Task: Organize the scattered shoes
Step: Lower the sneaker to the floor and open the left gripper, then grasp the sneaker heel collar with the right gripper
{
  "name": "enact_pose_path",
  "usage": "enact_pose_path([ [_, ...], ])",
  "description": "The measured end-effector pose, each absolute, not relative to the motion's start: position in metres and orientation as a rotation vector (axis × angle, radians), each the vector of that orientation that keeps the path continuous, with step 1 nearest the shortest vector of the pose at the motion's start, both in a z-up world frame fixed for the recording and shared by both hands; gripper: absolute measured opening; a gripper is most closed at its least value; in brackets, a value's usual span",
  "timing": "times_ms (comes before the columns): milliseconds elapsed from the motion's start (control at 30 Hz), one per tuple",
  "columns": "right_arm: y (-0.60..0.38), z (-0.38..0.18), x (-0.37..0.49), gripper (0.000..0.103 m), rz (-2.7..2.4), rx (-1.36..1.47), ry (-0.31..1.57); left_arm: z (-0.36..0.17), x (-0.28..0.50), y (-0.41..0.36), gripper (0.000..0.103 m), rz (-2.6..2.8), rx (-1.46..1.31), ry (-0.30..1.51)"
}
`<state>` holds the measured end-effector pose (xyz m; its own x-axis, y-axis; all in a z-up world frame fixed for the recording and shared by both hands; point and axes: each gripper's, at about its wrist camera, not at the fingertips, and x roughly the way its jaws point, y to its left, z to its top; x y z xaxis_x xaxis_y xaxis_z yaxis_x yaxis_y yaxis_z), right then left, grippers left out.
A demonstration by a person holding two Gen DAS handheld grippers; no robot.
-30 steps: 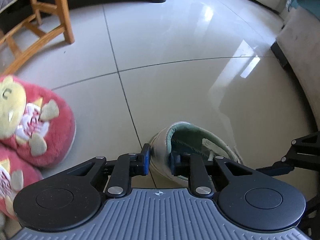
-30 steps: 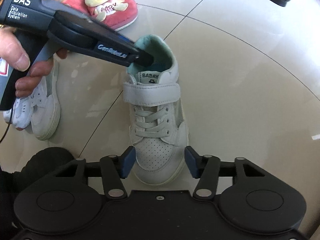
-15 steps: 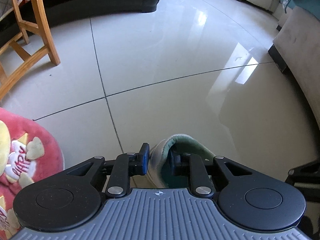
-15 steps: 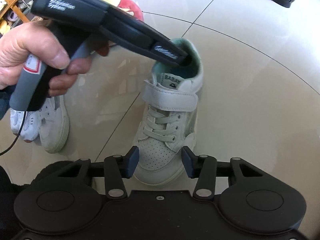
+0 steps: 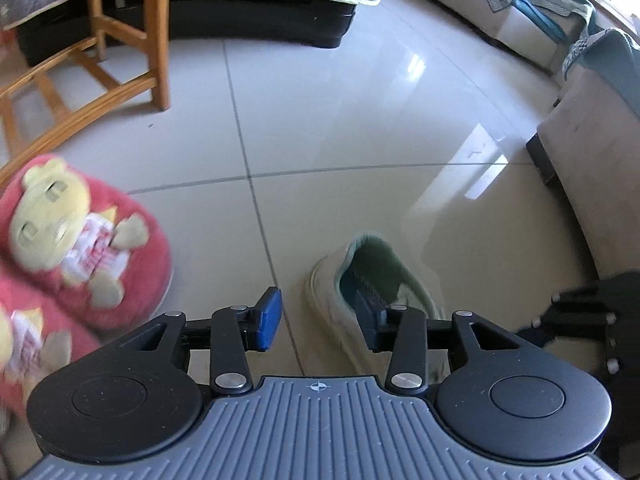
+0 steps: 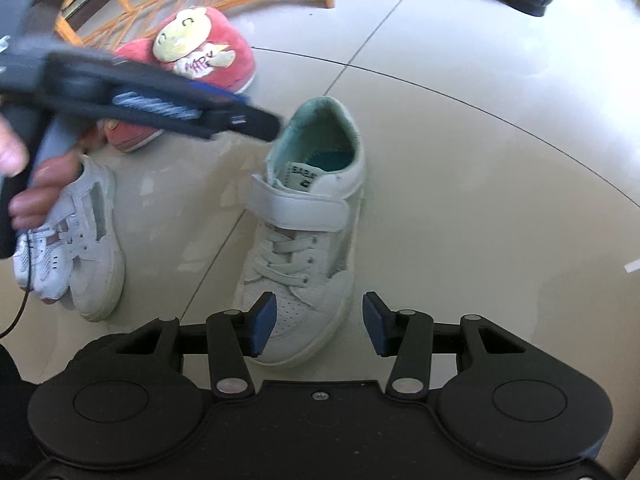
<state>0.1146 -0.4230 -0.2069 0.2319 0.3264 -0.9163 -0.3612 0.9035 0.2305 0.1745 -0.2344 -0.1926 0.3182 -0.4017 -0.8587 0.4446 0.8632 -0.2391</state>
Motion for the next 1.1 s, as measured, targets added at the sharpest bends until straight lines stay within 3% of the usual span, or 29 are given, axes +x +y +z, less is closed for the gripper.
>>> enact_pose_path([
  [600,-0.43,-0.21,0.115,0.051,0.405,-0.038,1.237,-0.219,0.123,-0.267,0.047,-0.687,0.047,1.288],
  [1100,-0.434,-0.206,0.118,0.051,0.371,-0.027,1.22,-0.222,0.133,-0.264,0.029,-0.672,0.092,1.295],
])
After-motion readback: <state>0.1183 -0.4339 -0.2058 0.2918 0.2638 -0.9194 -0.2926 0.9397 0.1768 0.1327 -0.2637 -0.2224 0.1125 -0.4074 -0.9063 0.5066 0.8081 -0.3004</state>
